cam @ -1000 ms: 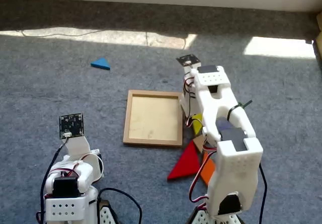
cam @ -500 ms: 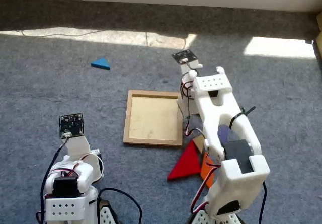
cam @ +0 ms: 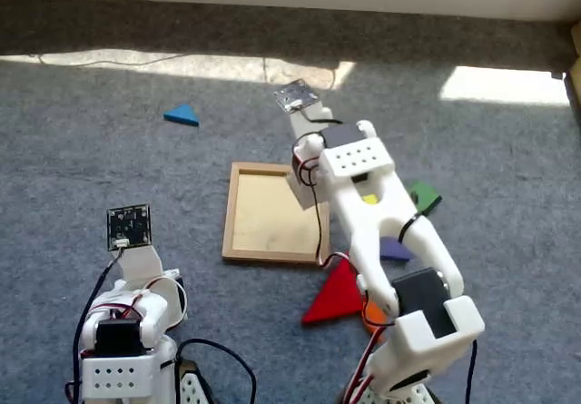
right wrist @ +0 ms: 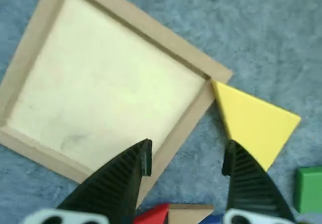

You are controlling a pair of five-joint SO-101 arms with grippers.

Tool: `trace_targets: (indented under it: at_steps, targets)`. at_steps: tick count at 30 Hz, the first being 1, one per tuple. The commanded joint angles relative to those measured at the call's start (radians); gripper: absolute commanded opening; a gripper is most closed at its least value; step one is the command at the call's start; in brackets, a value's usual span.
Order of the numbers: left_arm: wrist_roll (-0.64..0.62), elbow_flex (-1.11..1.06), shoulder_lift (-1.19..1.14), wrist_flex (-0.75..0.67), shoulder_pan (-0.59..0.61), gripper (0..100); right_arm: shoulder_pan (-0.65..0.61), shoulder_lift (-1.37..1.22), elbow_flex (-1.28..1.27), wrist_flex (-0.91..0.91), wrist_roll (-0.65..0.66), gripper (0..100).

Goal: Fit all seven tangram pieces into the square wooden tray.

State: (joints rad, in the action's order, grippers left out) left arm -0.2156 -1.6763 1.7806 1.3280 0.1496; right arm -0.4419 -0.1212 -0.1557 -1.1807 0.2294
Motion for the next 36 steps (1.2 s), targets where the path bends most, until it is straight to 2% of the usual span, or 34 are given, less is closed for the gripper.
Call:
trace_targets:
  at_steps: [1, 4, 12, 17, 23, 33, 36]
  targets:
    - [0.008, -0.019, 0.016, 0.005, -0.015, 0, 0.108, 0.058, 0.013, 0.065, -0.005, 30.4]
    - [0.008, -0.019, 0.016, 0.005, -0.015, 0, 0.189, 0.056, 0.013, 0.117, -0.003, 26.3]
    - [0.008, -0.019, 0.016, 0.005, -0.015, 0, 0.32, -0.07, 0.018, 0.303, 0.068, 2.0]
    - [0.008, -0.019, 0.016, 0.005, -0.015, 0, 0.372, -0.222, 0.022, 0.341, 0.068, 1.7]
    - [0.008, -0.019, 0.016, 0.005, -0.015, 0, 0.38, -0.246, 0.062, 0.305, 0.068, 1.7]
    - [0.008, -0.019, 0.016, 0.005, -0.015, 0, 0.231, -0.243, 0.068, 0.035, 0.063, 1.7]
    - [0.008, -0.019, 0.016, 0.005, -0.015, 0, 0.202, -0.234, 0.07, 0.008, 0.061, 1.7]
